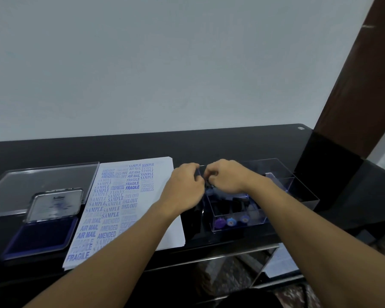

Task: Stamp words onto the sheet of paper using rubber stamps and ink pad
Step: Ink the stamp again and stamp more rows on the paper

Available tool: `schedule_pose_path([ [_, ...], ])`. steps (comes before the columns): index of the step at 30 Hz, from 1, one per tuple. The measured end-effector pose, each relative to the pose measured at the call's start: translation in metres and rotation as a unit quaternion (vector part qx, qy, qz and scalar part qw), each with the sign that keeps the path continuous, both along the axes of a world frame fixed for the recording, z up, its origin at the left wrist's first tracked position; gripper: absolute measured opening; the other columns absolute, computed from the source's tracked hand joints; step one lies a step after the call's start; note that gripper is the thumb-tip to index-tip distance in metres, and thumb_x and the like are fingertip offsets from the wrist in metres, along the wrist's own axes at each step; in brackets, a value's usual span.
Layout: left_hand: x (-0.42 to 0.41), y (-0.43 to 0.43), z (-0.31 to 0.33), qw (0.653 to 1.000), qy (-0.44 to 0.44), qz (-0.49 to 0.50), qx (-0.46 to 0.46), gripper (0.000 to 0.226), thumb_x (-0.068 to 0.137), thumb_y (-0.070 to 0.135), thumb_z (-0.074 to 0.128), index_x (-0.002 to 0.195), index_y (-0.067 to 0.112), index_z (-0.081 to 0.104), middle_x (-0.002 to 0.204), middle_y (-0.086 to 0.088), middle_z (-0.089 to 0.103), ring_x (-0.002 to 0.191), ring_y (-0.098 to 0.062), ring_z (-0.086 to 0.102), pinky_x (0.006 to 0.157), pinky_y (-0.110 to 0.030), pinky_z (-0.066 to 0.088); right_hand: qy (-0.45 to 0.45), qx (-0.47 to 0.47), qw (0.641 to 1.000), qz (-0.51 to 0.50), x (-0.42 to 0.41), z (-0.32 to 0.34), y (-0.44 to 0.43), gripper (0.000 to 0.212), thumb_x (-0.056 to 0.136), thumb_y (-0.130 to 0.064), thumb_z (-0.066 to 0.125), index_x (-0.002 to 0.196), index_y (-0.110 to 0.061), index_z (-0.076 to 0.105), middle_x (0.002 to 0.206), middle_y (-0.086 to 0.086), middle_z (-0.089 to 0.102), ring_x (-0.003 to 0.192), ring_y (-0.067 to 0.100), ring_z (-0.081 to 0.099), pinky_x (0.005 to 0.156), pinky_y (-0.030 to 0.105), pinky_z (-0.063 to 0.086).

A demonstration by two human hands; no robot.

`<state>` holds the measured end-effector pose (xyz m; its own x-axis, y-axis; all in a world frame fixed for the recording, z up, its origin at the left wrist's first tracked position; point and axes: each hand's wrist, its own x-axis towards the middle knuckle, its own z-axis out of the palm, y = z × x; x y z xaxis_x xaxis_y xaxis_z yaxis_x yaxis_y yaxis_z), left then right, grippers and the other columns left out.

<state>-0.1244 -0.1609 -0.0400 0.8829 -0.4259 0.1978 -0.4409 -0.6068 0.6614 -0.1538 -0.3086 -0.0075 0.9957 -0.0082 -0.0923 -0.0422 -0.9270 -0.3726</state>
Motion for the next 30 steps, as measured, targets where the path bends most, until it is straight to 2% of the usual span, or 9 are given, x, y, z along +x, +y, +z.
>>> schedule_pose_path([
  [6,-0.005,0.005,-0.004,1.0,-0.003,-0.018,0.008,0.037,0.095,0.008,0.039,0.127,0.01,0.057,0.132,-0.008,0.058,0.121,-0.022,0.052,0.095,-0.029,0.04,0.062,-0.019,0.998,0.008,0.002,-0.005,0.007,0.032,0.101,-0.018,0.039,0.112,-0.024,0.068,0.097,-0.007,0.057,0.091,0.017,0.05,0.079,0.028,0.035],
  [9,-0.006,0.006,-0.004,1.0,-0.001,-0.02,0.01,0.038,0.094,0.007,0.039,0.127,0.01,0.057,0.132,-0.008,0.058,0.12,-0.022,0.052,0.096,-0.03,0.041,0.063,-0.043,0.997,0.014,0.001,-0.003,0.008,0.026,0.102,-0.018,0.037,0.1,-0.023,0.063,0.095,-0.004,0.055,0.09,0.019,0.05,0.078,0.029,0.034],
  [13,-0.008,0.01,-0.003,1.0,0.009,-0.024,0.011,0.042,0.094,0.011,0.042,0.134,0.013,0.055,0.138,-0.004,0.055,0.127,-0.021,0.049,0.103,-0.032,0.04,0.06,-0.051,0.997,-0.008,0.003,-0.007,0.008,0.025,0.1,-0.021,0.04,0.087,-0.023,0.061,0.08,-0.006,0.054,0.085,0.021,0.053,0.072,0.031,0.037],
  [15,-0.007,0.013,-0.002,1.0,0.005,-0.029,0.004,0.041,0.092,0.013,0.044,0.13,0.016,0.058,0.133,-0.002,0.058,0.123,-0.022,0.052,0.102,-0.034,0.045,0.052,-0.039,0.998,-0.024,0.004,-0.009,0.007,0.022,0.099,-0.025,0.044,0.083,-0.026,0.058,0.083,-0.005,0.057,0.081,0.019,0.054,0.068,0.032,0.038],
  [17,-0.007,0.017,-0.002,1.0,0.004,-0.03,0.002,0.036,0.091,0.012,0.045,0.123,0.016,0.06,0.127,-0.001,0.061,0.117,-0.021,0.055,0.097,-0.034,0.048,0.034,-0.014,0.998,-0.046,0.003,-0.011,0.006,0.015,0.099,-0.034,0.049,0.089,-0.027,0.056,0.091,-0.003,0.059,0.079,0.013,0.053,0.066,0.031,0.039],
  [19,-0.007,0.022,-0.002,1.0,0.005,-0.024,0.005,0.04,0.094,0.013,0.044,0.132,0.016,0.055,0.137,0.0,0.055,0.126,-0.019,0.05,0.101,-0.031,0.041,0.018,0.011,0.997,-0.07,0.002,-0.012,0.005,0.016,0.097,-0.04,0.055,0.092,-0.025,0.055,0.096,-0.002,0.061,0.083,0.013,0.056,0.069,0.031,0.043],
  [23,-0.005,0.037,-0.001,1.0,0.006,-0.012,0.005,0.048,0.099,0.018,0.044,0.147,0.021,0.042,0.153,0.002,0.042,0.139,-0.017,0.038,0.11,-0.032,0.034,-0.013,0.033,0.995,-0.096,-0.002,-0.007,0.004,0.007,0.096,-0.031,0.052,0.095,-0.026,0.056,0.104,0.0,0.062,0.093,0.018,0.058,0.077,0.035,0.046],
  [25,-0.004,0.046,0.001,1.0,0.009,-0.006,0.001,0.047,0.1,0.018,0.044,0.148,0.021,0.041,0.153,0.003,0.041,0.14,-0.017,0.038,0.11,-0.032,0.034,-0.028,0.039,0.994,-0.103,-0.004,0.0,0.003,0.012,0.098,-0.029,0.047,0.098,-0.024,0.057,0.107,0.0,0.062,0.097,0.019,0.056,0.079,0.034,0.043],
  [30,0.0,0.07,0.006,1.0,0.013,0.017,-0.011,0.045,0.102,0.02,0.044,0.146,0.025,0.04,0.154,0.005,0.039,0.141,-0.017,0.036,0.112,-0.036,0.033,-0.06,0.032,0.991,-0.111,-0.005,0.015,0.006,0.019,0.099,-0.027,0.042,0.096,-0.021,0.06,0.098,0.0,0.064,0.085,0.014,0.056,0.068,0.032,0.041],
])
